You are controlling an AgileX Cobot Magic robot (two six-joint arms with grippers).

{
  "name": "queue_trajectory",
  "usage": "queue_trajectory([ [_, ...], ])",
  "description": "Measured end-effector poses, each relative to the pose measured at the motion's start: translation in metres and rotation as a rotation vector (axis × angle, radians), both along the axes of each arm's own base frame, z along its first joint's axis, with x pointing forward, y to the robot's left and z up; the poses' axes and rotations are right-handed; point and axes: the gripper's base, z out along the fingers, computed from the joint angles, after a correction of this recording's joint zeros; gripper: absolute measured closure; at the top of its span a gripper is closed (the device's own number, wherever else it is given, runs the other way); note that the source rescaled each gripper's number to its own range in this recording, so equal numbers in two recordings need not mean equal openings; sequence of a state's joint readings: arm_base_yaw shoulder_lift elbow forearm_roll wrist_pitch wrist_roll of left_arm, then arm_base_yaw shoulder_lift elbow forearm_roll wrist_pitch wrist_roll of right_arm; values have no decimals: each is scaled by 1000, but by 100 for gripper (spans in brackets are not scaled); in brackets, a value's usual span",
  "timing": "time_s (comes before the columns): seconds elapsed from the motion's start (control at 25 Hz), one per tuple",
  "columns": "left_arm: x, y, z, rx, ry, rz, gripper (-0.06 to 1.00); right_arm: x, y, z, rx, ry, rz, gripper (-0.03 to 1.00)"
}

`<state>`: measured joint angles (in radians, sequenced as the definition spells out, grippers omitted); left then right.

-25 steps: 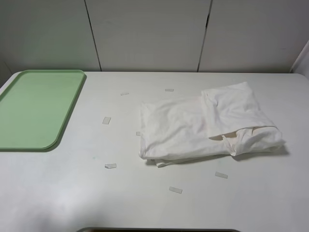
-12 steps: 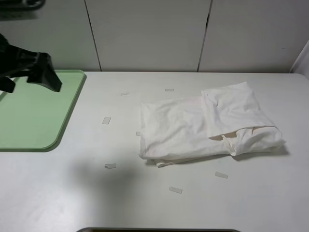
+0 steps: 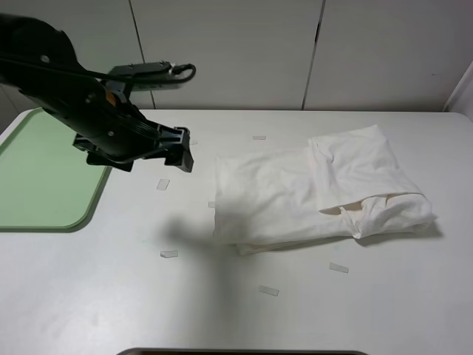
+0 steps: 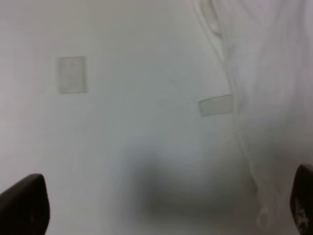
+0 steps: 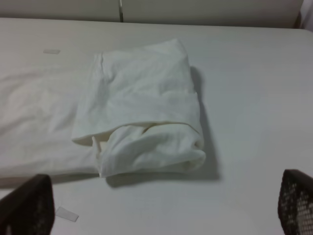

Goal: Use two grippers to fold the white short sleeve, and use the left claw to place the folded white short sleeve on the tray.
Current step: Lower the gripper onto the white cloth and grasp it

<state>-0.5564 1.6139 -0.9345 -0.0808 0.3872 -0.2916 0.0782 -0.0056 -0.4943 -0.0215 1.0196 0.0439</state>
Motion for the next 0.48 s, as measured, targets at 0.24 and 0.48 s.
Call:
queue_trajectory([
  [0.24, 6, -30, -47, -22, 26, 36, -4, 0, 0, 0, 0, 0, 0, -3],
  [0.48, 9, -41, -67, -46, 11, 56, -4, 0, 0, 0, 0, 0, 0, -3],
])
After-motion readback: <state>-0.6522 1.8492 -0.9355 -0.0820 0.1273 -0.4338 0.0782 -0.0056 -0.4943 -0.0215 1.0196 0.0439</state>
